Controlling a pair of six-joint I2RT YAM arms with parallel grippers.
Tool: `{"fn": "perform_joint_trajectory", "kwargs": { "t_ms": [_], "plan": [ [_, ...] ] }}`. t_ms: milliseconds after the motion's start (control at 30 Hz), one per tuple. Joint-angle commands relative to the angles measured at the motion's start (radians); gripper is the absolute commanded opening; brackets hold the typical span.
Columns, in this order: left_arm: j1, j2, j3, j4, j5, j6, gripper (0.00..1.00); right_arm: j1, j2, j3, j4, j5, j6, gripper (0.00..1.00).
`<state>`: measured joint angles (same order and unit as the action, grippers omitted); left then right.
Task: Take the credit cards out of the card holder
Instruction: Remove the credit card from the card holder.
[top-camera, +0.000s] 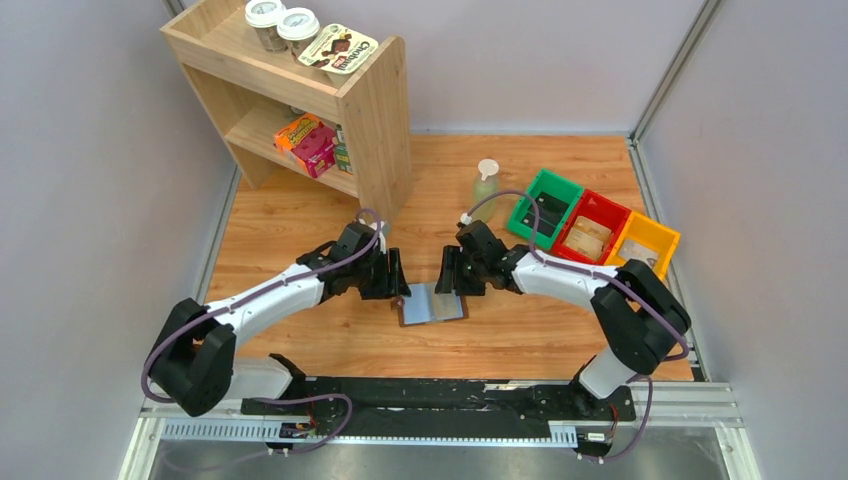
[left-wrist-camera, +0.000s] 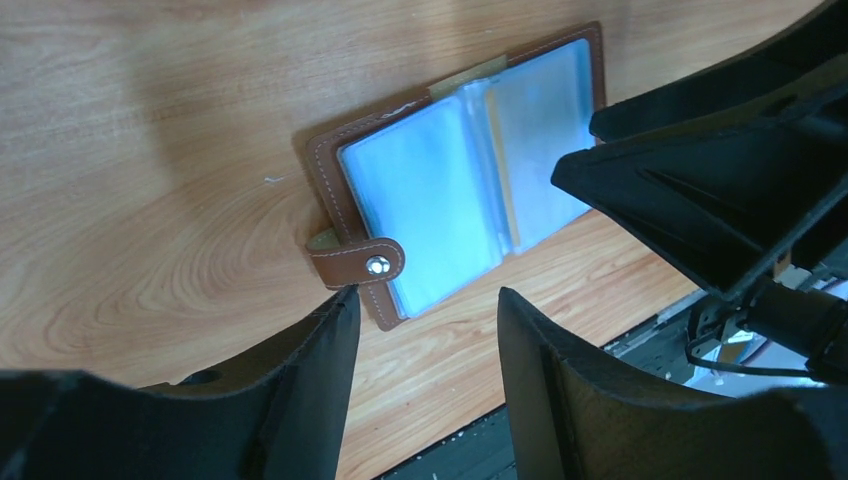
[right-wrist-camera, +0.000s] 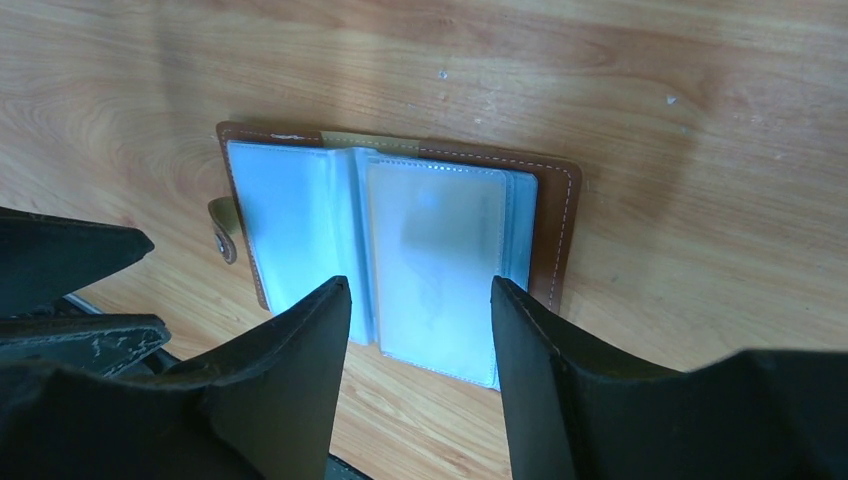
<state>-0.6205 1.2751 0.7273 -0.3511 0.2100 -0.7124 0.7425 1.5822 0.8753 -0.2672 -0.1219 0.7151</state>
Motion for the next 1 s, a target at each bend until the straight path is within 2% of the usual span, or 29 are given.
{"fn": "perform_joint_trajectory", "kwargs": {
  "t_ms": [0,300,567,967],
  "plan": [
    [-0.004,0.043,-0.025,0.066,0.023,-0.022,0.59,0.009,0.016,-0.01,0.046,-0.012,0.01,0.57],
    [-0.004,0.104,-0.086,0.127,0.042,-0.082,0.5,0.015,0.055,-0.006,0.016,0.002,0.001,0.58],
    [-0.008,0.141,-0.114,0.166,0.068,-0.114,0.37,0.027,0.029,-0.001,0.063,-0.077,-0.002,0.57],
    [-0.019,0.127,-0.117,0.173,0.063,-0.128,0.33,0.038,-0.034,0.037,0.074,-0.131,-0.009,0.56]
  ]
}}
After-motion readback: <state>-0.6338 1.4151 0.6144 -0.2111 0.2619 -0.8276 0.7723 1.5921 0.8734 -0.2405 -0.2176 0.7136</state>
